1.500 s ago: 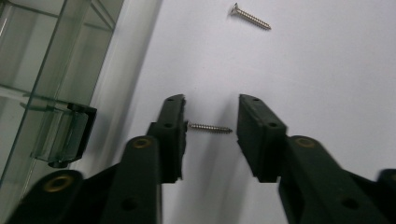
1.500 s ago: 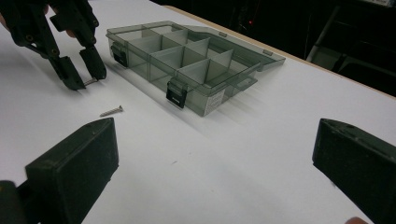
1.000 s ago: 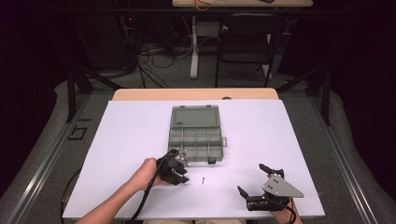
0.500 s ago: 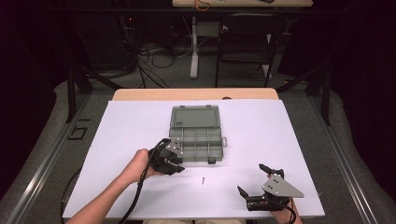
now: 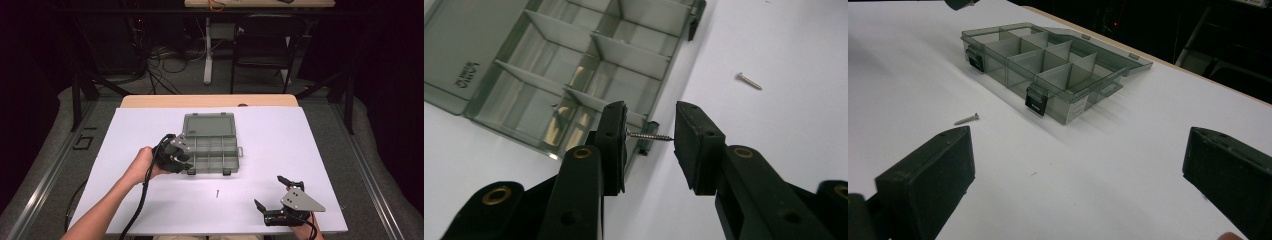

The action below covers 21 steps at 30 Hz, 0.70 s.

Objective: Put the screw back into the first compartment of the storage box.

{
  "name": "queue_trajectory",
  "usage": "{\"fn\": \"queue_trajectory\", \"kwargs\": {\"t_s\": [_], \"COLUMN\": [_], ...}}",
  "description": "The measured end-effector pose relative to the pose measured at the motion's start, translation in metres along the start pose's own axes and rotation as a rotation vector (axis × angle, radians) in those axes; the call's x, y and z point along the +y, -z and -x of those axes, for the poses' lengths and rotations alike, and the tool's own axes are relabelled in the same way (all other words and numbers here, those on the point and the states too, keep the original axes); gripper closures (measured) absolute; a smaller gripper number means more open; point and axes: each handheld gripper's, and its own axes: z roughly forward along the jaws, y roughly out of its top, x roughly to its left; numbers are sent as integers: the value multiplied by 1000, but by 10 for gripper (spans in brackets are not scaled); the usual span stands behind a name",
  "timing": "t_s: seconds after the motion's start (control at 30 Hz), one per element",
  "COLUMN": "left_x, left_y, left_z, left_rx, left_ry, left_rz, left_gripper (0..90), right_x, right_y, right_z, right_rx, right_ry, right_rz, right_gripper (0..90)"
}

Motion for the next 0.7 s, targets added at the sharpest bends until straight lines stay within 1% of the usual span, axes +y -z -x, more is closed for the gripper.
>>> {"fn": "queue_trajectory", "kwargs": {"t_s": [0.03, 0.07, 0.17, 0.2, 0.23, 0.43, 0.5, 0.7], "left_x": [0, 1, 2, 2, 2, 7, 8, 10], "left_y": [1, 1, 2, 3, 3, 4, 4, 0], "left_z": [-3, -4, -11, -13, -15, -26, -30, -43], "left_rx": [1, 6, 17, 19, 23, 45, 54, 64], "left_ry": [9, 7, 21, 22, 32, 44, 47, 78], "left_rz": [2, 0, 2, -4, 2, -1, -5, -12], "left_gripper": [662, 662, 662, 662, 662, 662, 662, 662], "right_x": [0, 0, 0, 0, 0, 0, 0, 0], "right_y": [0, 0, 0, 0, 0, 0, 0, 0], "right_z": [0, 0, 0, 0, 0, 0, 0, 0], "right_rx": [0, 1, 2, 2, 2, 2, 2, 3], "right_ry": [0, 0, 0, 0, 0, -1, -1, 0], "right_rz": [0, 0, 0, 0, 0, 1, 1, 0], "right_gripper": [0, 0, 0, 0, 0, 0, 0, 0]}}
